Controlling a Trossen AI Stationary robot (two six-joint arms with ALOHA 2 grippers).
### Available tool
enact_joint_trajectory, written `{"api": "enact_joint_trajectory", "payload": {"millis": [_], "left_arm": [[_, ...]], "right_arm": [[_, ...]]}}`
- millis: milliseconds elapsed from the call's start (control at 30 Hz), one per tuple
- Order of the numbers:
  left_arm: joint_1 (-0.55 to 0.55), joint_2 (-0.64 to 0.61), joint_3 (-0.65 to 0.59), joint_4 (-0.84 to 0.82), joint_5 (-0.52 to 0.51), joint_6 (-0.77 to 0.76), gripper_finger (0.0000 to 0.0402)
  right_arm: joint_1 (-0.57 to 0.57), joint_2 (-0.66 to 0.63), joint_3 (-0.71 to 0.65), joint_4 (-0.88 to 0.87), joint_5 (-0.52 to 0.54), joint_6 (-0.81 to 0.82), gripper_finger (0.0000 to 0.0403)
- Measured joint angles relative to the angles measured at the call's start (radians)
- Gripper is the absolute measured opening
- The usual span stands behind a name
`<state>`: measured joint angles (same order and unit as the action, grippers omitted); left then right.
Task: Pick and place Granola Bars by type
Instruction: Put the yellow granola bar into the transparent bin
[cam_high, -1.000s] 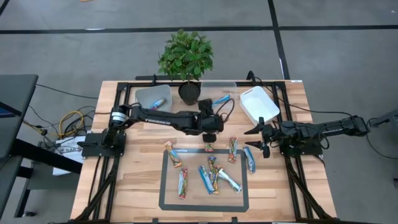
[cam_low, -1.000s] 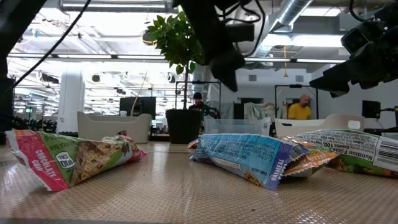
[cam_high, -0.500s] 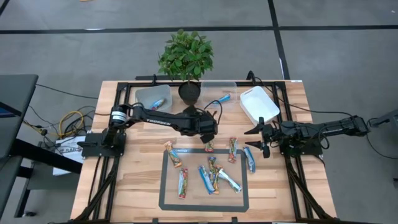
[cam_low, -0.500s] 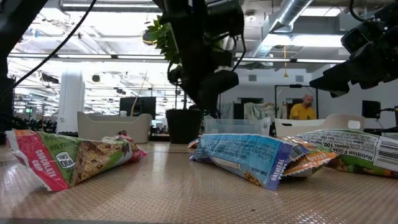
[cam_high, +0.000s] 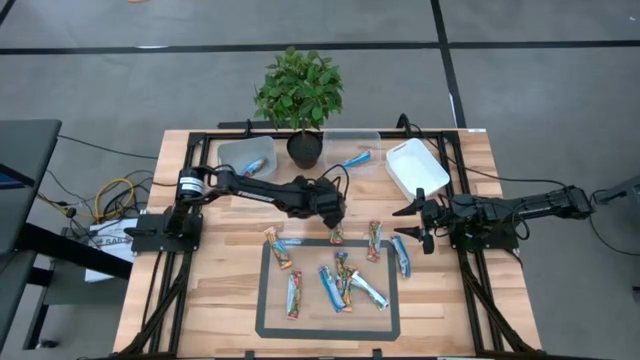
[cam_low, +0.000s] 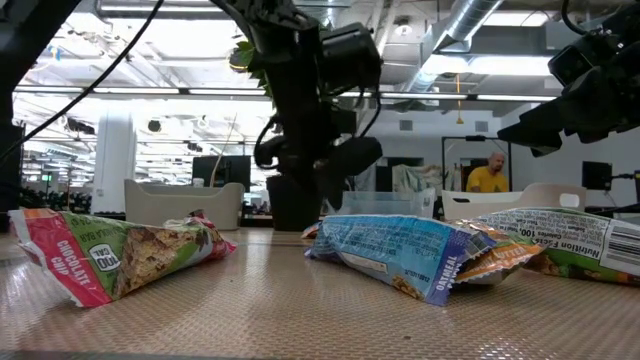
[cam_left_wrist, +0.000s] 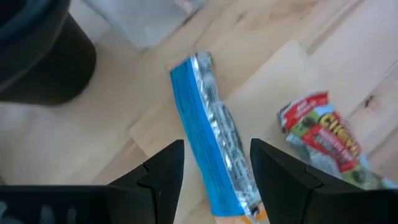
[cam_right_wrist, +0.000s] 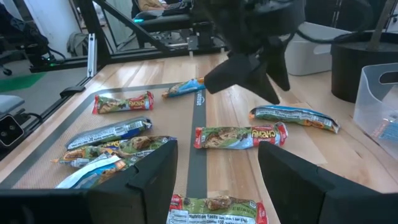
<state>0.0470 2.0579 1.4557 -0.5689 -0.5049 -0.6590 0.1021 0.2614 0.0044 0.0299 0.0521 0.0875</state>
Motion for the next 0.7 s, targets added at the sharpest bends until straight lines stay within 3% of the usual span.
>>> {"api": "enact_joint_trajectory", "payload": {"millis": [700], "left_arm": [[0.025,0.000,-0.175,0.272,0.107,-0.025,0.0178]], "right_arm": [[0.000,0.000,0.000,0.000,0.000,0.000,0.0219]]}}
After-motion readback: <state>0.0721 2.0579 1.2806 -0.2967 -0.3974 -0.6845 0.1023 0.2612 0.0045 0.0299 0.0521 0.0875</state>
